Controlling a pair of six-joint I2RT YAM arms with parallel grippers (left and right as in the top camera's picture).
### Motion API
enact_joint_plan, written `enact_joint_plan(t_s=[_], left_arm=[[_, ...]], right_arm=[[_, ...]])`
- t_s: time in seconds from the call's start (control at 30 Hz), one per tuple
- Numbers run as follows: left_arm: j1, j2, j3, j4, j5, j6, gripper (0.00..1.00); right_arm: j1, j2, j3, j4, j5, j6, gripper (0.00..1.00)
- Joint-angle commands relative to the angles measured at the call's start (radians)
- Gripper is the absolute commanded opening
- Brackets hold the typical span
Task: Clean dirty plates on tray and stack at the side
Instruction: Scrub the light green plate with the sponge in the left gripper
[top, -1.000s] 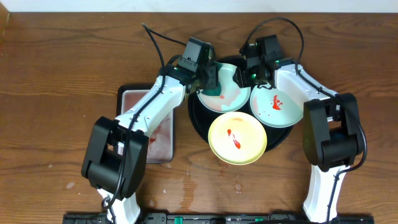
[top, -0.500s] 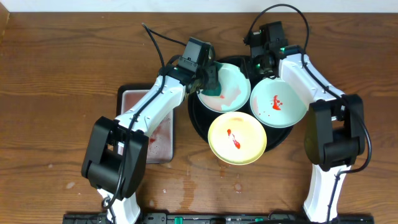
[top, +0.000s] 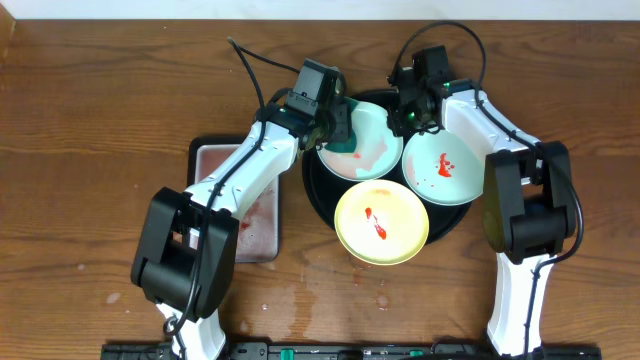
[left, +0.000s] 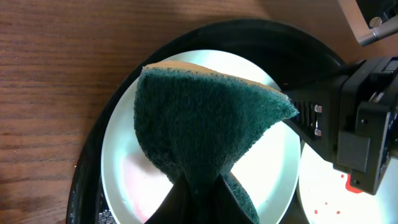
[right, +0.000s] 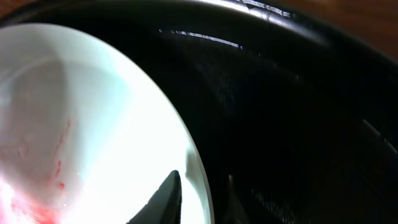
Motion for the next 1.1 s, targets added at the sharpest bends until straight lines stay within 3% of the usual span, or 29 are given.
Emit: enact_joint_plan(t_s=[0.0,0.1,0.57,0.83,1.07], left_arm=[[-0.001,0.016,0.020,0.017,0.010,-0.039,0.07],[-0.018,0.071,0.020,0.051,0.010,-0.083,0.07],[-0.060,0.121,0.018,0.140,-0.021,-0.344,0.07],[-0.066,0.182,0.018,0.172,-0.021,-0.425,0.07],[-0.064,0.219,0.018,0.148,-0.026,-0.397,0.07]], right_arm=[[-0.004,0.005,-0.004,0.000,-0.011,-0.011,0.12],[-0.003,0.005,-0.004,-0.003,-0.012,-0.009,0.01],[-0.002,0.005,-0.004,-0.004,-0.019,0.020,0.01],[-0.002,0.005,-0.004,-0.006,-0.020,0.027,0.01],[-0.002,0.005,-0.004,-0.008,-0.019,0.027,0.01]])
